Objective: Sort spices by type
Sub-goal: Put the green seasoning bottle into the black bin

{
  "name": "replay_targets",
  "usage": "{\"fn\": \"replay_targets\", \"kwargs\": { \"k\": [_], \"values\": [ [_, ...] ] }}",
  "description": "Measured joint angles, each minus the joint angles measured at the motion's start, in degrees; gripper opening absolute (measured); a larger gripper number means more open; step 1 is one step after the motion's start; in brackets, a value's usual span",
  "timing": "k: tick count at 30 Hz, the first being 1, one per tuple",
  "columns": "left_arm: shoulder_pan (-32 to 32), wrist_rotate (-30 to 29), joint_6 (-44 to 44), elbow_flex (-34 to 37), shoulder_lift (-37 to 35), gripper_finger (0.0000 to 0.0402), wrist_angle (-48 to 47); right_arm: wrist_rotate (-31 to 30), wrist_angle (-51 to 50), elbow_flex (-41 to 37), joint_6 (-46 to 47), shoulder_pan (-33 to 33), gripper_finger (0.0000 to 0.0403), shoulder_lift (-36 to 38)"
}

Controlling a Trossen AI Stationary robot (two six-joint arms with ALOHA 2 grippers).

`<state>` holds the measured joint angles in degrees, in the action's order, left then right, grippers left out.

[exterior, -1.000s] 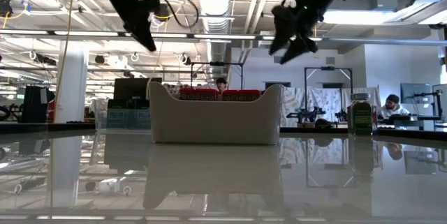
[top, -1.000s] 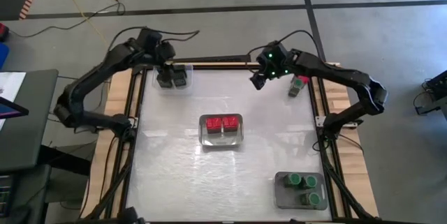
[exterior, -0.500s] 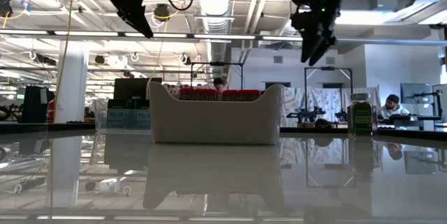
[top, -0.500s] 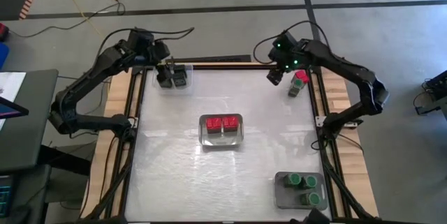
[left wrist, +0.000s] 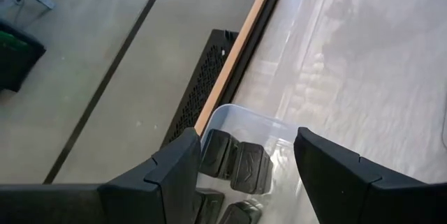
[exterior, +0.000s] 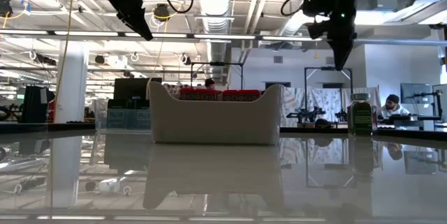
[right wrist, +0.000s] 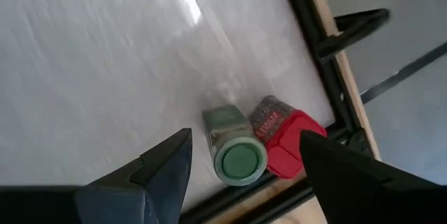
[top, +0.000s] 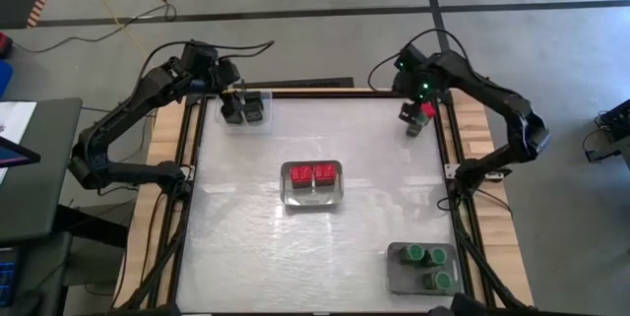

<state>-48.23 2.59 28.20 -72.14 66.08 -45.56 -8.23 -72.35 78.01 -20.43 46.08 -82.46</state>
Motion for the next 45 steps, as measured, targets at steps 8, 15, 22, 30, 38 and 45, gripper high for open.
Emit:
{"fn": "replay_targets", "kwargs": {
  "k": [8, 15, 22, 30, 38, 45],
  "values": [
    [0.0, 0.0, -2.88, 0.0, 0.0, 0.0222, -0.89, 0.0, 1.94, -6.05, -3.49, 2.26, 0.0292, -0.07],
    [0.0, 0.02, -3.25, 0.0, 0.0, 0.0222, -2.41, -0.04, 3.65, -9.87, -4.52, 2.83, 0.0292, -0.04],
    [0.0, 0.02, -3.41, 0.0, 0.0, 0.0222, -2.79, -4.04, 6.5, -13.24, -6.96, 2.93, 0.0292, -0.02],
    [0.0, 0.03, -4.21, 0.0, 0.0, 0.0222, -3.11, -4.13, 8.8, -15.8, -8.55, 5.22, 0.0292, -0.02],
    [0.0, 0.04, -5.08, 0.0, 0.0, 0.0222, -3.09, -4.35, 8.35, -17.74, -8.56, 6.59, 0.029, -0.02],
    [0.0, 0.04, -4.74, 0.0, 0.0, 0.0222, -3.06, -3.93, 8.31, -17.74, -10.0, 6.44, 0.0265, -0.02]
  ]
}}
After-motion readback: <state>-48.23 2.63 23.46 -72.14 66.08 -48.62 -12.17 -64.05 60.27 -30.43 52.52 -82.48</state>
